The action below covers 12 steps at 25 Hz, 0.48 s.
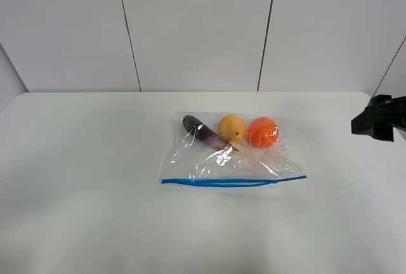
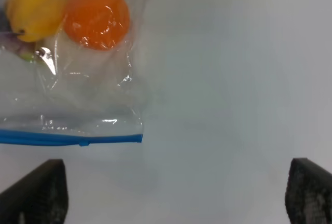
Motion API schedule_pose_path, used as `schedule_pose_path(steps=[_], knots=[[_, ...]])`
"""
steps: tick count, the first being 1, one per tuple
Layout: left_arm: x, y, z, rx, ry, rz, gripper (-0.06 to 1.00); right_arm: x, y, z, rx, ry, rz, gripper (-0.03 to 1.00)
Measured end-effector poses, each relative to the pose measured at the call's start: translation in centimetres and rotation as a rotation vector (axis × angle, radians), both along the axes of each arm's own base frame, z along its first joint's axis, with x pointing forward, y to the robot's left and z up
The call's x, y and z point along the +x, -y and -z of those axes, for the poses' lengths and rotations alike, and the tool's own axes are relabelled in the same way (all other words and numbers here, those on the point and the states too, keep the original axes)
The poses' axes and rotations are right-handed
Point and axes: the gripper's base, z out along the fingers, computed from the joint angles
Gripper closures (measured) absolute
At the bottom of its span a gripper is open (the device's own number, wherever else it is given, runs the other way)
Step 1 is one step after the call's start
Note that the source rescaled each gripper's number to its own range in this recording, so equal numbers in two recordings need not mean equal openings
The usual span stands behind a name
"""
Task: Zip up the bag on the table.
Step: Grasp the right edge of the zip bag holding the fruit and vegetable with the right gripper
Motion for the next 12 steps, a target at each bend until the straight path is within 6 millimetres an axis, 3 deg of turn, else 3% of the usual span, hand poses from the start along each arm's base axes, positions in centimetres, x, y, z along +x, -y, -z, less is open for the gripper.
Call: schedule_pose_path(steps=[6, 12], knots=[[0.0, 0.0, 0.0, 0.000, 0.000, 0.000, -0.01, 2.9, -0.4, 2.7, 0.040, -0.096, 0.034, 0.03], [0.0, 0.0, 0.0, 0.000, 0.000, 0.000, -0.01, 6.2, -1.5, 6.8, 0.219, -0.220, 0.135, 0.03]])
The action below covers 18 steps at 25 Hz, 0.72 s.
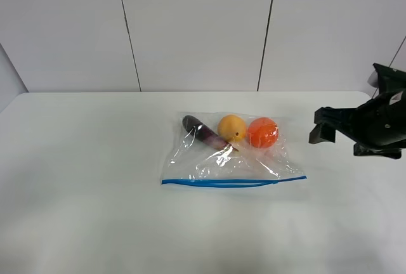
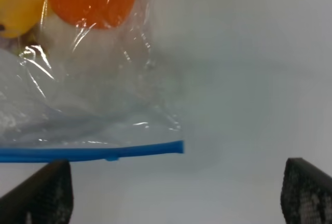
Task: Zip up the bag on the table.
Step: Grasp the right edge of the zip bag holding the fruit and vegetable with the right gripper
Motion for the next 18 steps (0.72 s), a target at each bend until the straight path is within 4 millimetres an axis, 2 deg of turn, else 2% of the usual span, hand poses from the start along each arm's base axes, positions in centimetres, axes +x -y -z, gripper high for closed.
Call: schedule_pose_path(steps=[6, 12, 18], knots=[[0.0, 0.0, 0.0, 0.000, 0.000, 0.000, -0.01, 1.9, 1.7, 4.0, 0.148, -0.149, 0.115, 0.03], [0.0, 0.0, 0.0, 0.000, 0.000, 0.000, -0.01, 2.6, 4.2, 5.4, 0.315, -0.167, 0.124, 0.08], [0.0, 0.0, 0.0, 0.000, 0.000, 0.000, -0.01, 2.9, 5.2, 8.4, 0.404, -0.261, 0.088, 0.09]])
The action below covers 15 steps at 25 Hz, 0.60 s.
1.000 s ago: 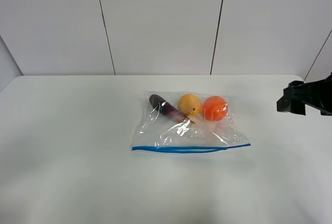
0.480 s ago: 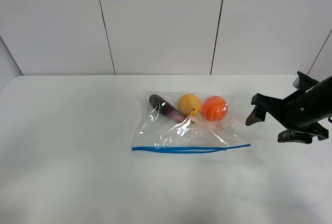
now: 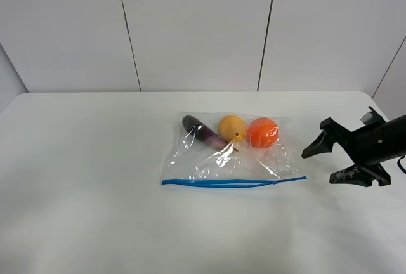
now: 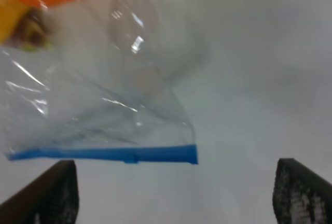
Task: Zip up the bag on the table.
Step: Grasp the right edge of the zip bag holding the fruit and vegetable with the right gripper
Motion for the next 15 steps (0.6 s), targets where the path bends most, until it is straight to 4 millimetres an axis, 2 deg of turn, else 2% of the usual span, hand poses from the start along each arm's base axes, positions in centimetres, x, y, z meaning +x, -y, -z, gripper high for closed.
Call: schedule_pose_path(steps=[8, 15], knots=[[0.0, 0.0, 0.0, 0.000, 0.000, 0.000, -0.01, 0.6, -0.2, 2.8, 0.035, -0.015, -0.060, 0.10], [0.0, 0.0, 0.0, 0.000, 0.000, 0.000, -0.01, 1.1, -0.6, 4.5, 0.110, 0.005, -0.065, 0.21]])
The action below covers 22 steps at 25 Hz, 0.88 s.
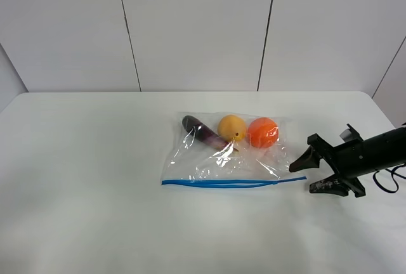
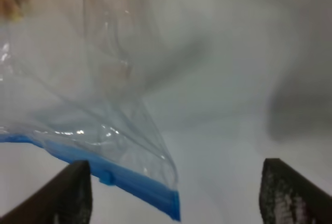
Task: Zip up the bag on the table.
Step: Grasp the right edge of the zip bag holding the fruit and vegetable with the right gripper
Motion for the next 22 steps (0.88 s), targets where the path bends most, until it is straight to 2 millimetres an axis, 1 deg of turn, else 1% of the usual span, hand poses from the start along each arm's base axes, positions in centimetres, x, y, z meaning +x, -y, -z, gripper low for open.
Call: schedule_pose_path(steps=[2, 5, 7, 10, 17, 22], knots=[[0.0, 0.0, 0.0, 0.000, 0.000, 0.000, -0.01, 0.1, 0.0, 0.1, 0.010, 0.010, 0.006, 0.27], [0.0, 0.0, 0.0, 0.000, 0.000, 0.000, -0.01, 0.2, -0.1, 0.4, 0.019, 0.006, 0.014, 0.41], [0.0, 0.0, 0.0, 0.000, 0.000, 0.000, -0.01, 0.2, -0.1, 0.6, 0.028, -0.003, 0.015, 0.45], [0.0, 0.0, 0.0, 0.000, 0.000, 0.000, -0.01, 0.2, -0.5, 0.8, 0.031, -0.010, 0.005, 0.47], [0.0, 0.0, 0.0, 0.000, 0.000, 0.000, -0.01, 0.4, -2.5, 0.8, 0.033, -0.003, -0.028, 0.47], [0.0, 0.0, 0.0, 0.000, 0.000, 0.000, -0.01, 0.5, -2.5, 0.9, 0.010, 0.002, -0.031, 0.47]])
